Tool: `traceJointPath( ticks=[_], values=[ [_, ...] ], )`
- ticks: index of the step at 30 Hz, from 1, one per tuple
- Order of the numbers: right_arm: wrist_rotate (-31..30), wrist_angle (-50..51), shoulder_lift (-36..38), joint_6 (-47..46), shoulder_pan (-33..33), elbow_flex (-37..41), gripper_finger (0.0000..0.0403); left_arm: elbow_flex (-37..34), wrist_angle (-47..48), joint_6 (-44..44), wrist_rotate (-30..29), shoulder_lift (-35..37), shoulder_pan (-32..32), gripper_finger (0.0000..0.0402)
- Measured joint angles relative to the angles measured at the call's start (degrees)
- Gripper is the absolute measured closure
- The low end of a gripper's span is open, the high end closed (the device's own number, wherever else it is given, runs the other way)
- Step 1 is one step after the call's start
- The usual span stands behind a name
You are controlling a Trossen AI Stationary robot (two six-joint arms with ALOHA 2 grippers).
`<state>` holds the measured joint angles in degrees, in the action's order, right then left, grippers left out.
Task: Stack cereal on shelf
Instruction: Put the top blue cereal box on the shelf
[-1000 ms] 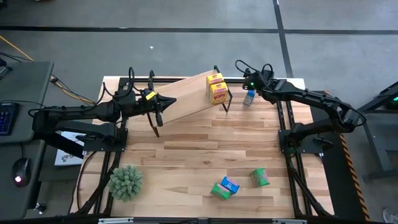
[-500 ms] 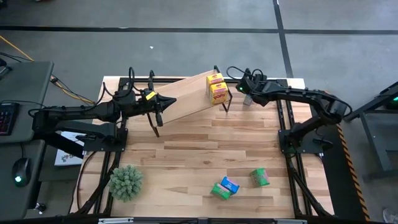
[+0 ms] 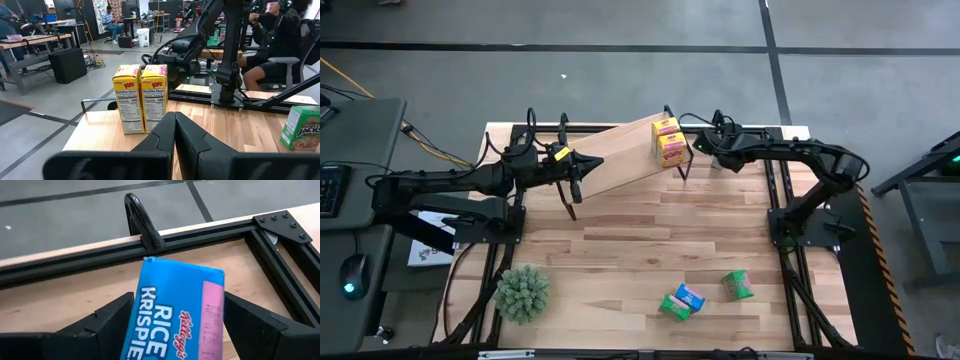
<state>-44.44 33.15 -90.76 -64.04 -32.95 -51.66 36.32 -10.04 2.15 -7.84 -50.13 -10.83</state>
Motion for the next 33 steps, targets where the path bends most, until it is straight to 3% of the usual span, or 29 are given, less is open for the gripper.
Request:
traceJointPath(
  ticks=[10,21,26,33],
  values=[
    [1.2,2.8,-1.0,1.5,0.0,0.0,0.013,0.0,0.0,0.0,0.0,0.0,0.0,0.0398],
    [2.6,8.0,0.6,4.3,2.4,0.0,0.0242,0.0,0.0,0.0,0.0,0.0,0.0,0.0398],
    [3.1,12.9,7.9,9.7,3.8,0.0,0.0261,0.0,0.2,0.0,0.0,0.0,0.0,0.0398],
    [5.7,24.9,25.9,16.3,6.9,-4.9,0.0255,0.0,0.2,0.0,0.0,0.0,0.0,0.0398]
  ],
)
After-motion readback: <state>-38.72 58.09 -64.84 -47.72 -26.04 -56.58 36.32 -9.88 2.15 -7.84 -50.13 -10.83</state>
